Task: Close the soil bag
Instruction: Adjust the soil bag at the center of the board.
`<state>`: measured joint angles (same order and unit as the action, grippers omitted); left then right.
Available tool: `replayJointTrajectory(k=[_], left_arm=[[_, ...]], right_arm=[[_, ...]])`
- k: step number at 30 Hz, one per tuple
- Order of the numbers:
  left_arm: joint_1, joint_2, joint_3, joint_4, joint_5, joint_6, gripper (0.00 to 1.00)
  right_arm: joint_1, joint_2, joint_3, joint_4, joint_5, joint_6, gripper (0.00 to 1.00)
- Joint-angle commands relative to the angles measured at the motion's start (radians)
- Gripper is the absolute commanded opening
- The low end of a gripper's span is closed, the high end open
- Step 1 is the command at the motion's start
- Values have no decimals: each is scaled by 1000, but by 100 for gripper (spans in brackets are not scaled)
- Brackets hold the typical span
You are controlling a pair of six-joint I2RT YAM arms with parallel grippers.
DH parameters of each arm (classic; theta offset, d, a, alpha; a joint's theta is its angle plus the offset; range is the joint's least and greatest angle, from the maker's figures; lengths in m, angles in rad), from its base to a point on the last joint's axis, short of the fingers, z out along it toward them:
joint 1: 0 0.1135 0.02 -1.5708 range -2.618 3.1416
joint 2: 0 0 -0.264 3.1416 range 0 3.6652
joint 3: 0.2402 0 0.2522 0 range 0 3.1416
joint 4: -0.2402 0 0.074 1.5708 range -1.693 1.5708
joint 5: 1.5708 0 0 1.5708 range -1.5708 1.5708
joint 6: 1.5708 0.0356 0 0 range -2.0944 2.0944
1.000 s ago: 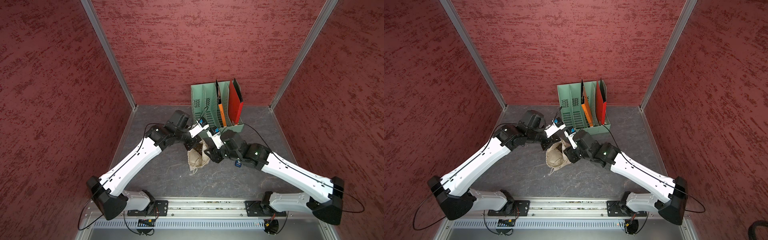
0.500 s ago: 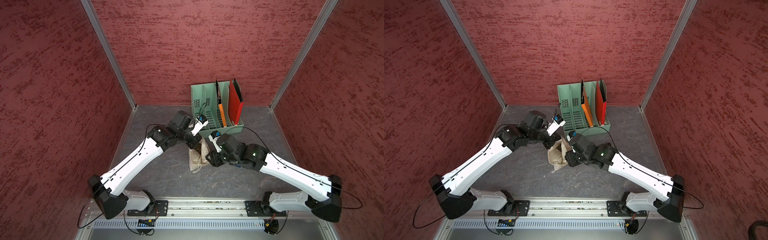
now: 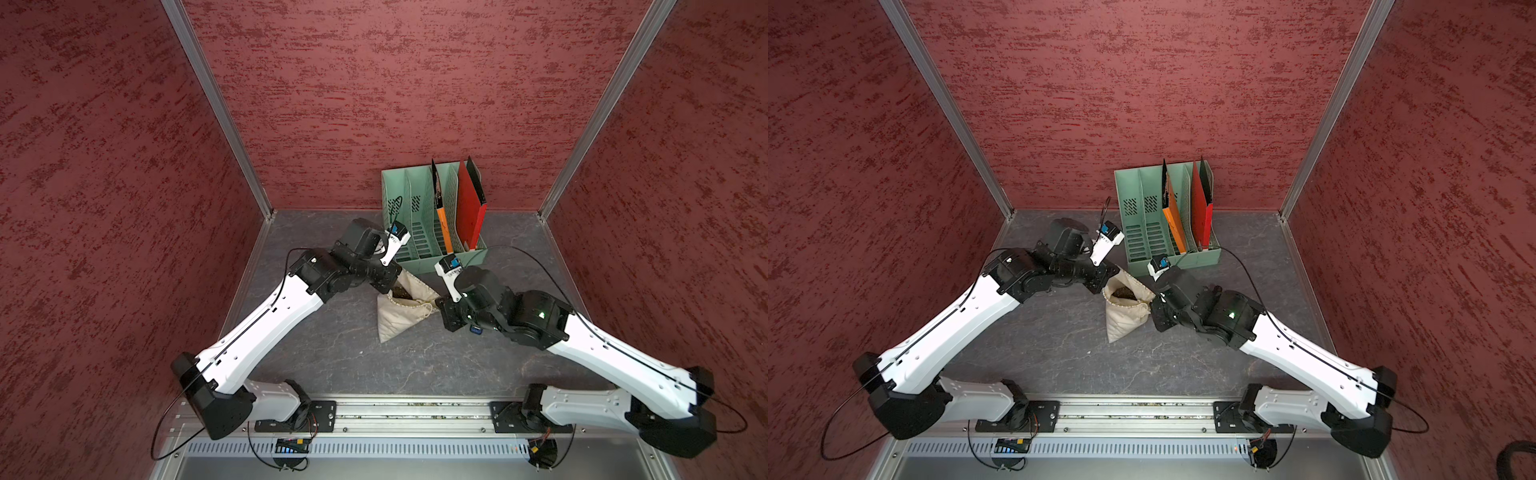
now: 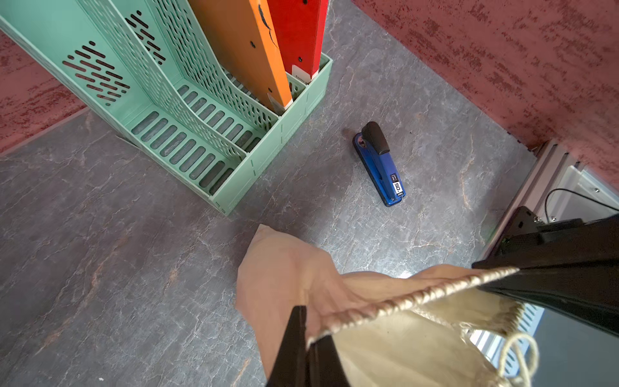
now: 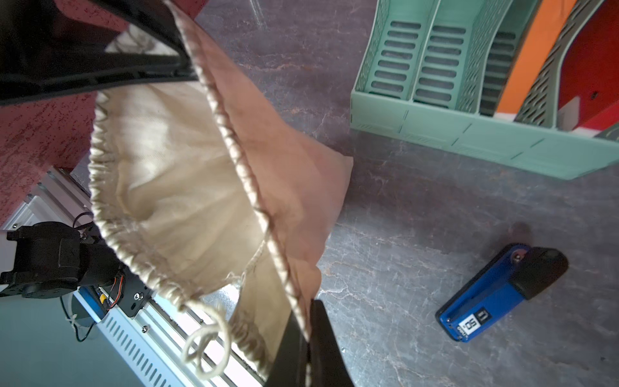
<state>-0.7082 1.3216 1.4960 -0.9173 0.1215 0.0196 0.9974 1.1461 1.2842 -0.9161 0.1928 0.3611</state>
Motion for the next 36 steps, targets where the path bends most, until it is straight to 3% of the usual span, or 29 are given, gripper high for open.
replayJointTrajectory(k=[1,7,13,17,25,32,36], left_arm=[[-10,-53,29,9,-11,-86,0],[-64,-93,7,-19,-40,-178,0],[-133,-129,21,-41,-140,-264,0],[-172,-153,-17,-22,-199,-310,0],[-195,-180,-110,40,-212,-390,0],[-195,-182,-110,23,-234,-374,0],[-189,-187,-109,29,-233,-305,14]], right_arm=[[-21,-17,48,-62,44,-120,0],[-50,-26,109,-92,12,-204,0],[-66,-7,176,-123,-44,-282,0],[-75,-21,154,-112,-66,-295,0],[-93,-64,49,-11,-135,-300,0],[-96,-74,-16,64,-194,-300,0],[-95,-61,-10,87,-222,-301,0]])
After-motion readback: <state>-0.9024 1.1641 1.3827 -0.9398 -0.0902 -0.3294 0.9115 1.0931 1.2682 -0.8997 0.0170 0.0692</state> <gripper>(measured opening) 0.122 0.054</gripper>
